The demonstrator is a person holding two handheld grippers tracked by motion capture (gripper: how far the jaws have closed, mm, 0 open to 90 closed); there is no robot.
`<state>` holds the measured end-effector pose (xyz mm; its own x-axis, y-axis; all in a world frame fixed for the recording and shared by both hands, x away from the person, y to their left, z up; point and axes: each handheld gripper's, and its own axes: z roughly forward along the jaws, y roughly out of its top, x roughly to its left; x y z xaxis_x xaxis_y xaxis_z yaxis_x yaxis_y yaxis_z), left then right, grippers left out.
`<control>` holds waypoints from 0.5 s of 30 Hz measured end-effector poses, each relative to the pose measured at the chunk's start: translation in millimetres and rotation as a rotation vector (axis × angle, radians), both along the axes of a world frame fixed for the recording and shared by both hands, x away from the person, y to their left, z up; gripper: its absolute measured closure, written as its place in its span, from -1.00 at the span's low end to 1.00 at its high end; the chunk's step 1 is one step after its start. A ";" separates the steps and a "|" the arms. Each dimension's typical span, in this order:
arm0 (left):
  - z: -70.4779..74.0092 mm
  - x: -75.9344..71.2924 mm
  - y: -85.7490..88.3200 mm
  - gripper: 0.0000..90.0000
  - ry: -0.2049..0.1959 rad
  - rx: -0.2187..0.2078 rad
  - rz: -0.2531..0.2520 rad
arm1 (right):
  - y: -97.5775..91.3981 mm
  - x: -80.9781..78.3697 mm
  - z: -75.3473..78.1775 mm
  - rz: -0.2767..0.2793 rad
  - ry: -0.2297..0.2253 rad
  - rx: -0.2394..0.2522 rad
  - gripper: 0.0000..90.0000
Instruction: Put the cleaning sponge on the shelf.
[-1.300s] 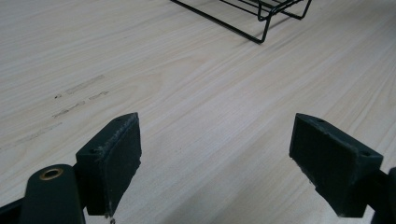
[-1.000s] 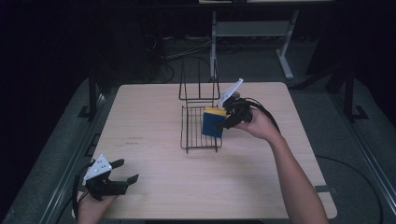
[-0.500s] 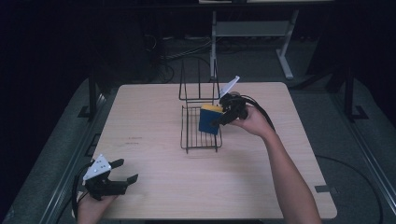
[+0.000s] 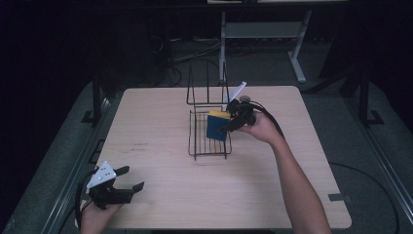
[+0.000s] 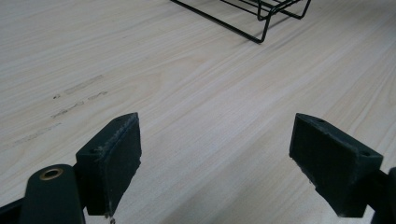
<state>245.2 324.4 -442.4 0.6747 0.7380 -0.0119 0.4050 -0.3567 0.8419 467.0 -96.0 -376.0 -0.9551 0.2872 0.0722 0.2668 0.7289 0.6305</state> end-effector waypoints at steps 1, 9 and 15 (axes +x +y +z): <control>0.0 0.0 0.0 -0.64 0.000 0.000 0.000 | 0.2 1.3 -1.7 0.007 -0.003 0.002 0.24; 0.0 -0.1 0.1 -0.64 -0.001 0.001 0.000 | 3.0 1.7 -7.2 0.010 0.007 -0.007 0.23; 0.1 -0.2 0.8 -0.64 -0.002 -0.001 0.003 | 4.4 1.6 -8.1 0.012 -0.003 -0.022 0.23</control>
<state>244.9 325.2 -442.3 0.6726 0.7399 -0.0110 0.4043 -0.3550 0.8430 468.6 -91.6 -384.1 -0.9587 0.2771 0.0634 0.2563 0.7460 0.6146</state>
